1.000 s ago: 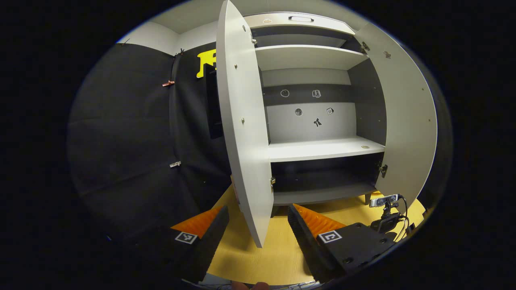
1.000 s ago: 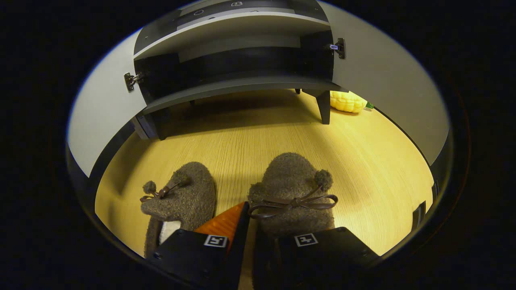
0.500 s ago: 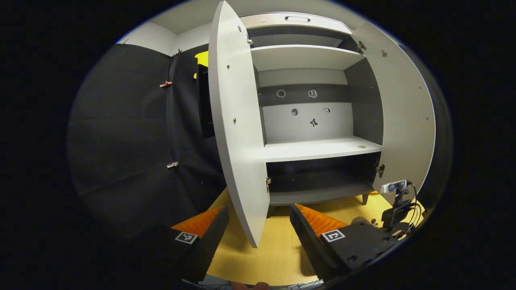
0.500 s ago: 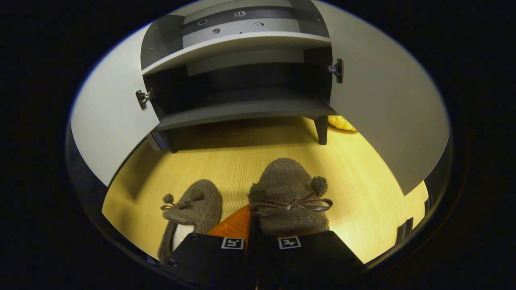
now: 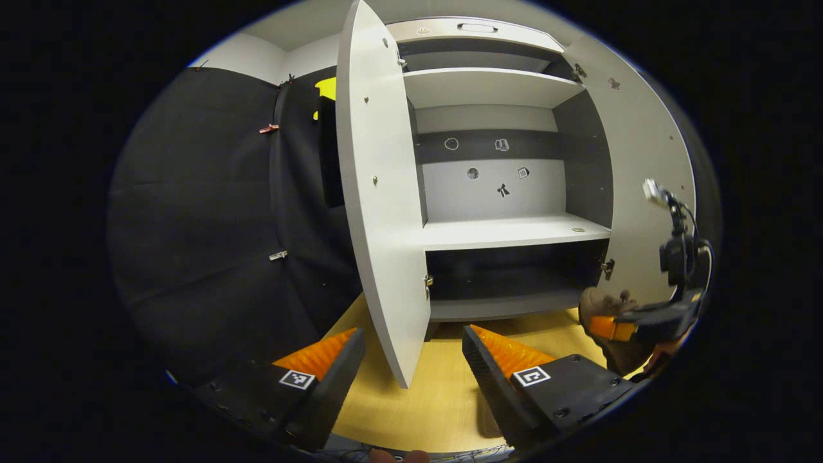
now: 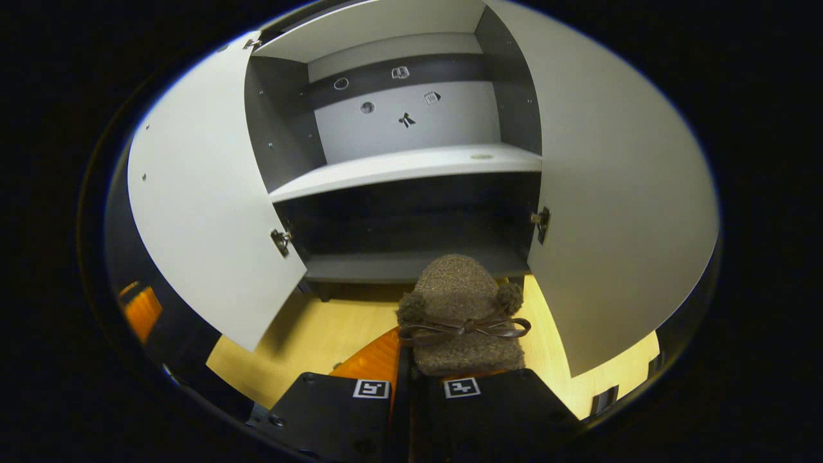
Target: Grab one shoe with the right hand and put it into the shoe cabinet, grab the other shoe with the left hand and put it into the shoe cabinet; then close the right door with the right hand and the left door with the left hand.
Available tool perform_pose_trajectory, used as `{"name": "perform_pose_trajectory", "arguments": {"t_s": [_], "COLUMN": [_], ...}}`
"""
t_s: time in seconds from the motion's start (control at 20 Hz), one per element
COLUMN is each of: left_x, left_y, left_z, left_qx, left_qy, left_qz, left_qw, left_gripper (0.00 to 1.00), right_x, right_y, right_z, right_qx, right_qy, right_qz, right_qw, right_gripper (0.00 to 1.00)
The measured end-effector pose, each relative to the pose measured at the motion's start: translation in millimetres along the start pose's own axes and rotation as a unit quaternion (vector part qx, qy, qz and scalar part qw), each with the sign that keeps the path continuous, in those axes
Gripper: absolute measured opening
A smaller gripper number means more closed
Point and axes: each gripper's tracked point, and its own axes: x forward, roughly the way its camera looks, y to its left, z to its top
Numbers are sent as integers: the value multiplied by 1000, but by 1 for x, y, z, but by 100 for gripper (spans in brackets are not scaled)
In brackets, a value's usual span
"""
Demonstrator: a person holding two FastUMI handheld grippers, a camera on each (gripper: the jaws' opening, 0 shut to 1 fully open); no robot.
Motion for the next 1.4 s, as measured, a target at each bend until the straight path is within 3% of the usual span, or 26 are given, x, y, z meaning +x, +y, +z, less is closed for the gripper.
{"name": "perform_pose_trajectory", "arguments": {"t_s": [0.3, 0.6, 1.2, 1.4], "left_x": [-6, -3, 7, 13], "left_y": [-16, -17, -32, -34], "left_z": [4, 11, 11, 9], "left_qx": [-1, -9, -36, -41], "left_qy": [-12, -21, -23, -21], "left_qz": [-21, -20, -25, -20], "left_qw": [1000, 1000, 999, 999], "left_gripper": [96, 96, 96, 99], "right_x": [-22, -1, 131, 190], "right_y": [31, 43, 18, 7], "right_z": [103, 199, 287, 289], "right_qx": [-2, 0, -20, -10], "right_qy": [-51, -96, -86, -58], "right_qz": [21, 25, -10, -21], "right_qw": [998, 995, 996, 998], "right_gripper": [16, 16, 16, 16]}}
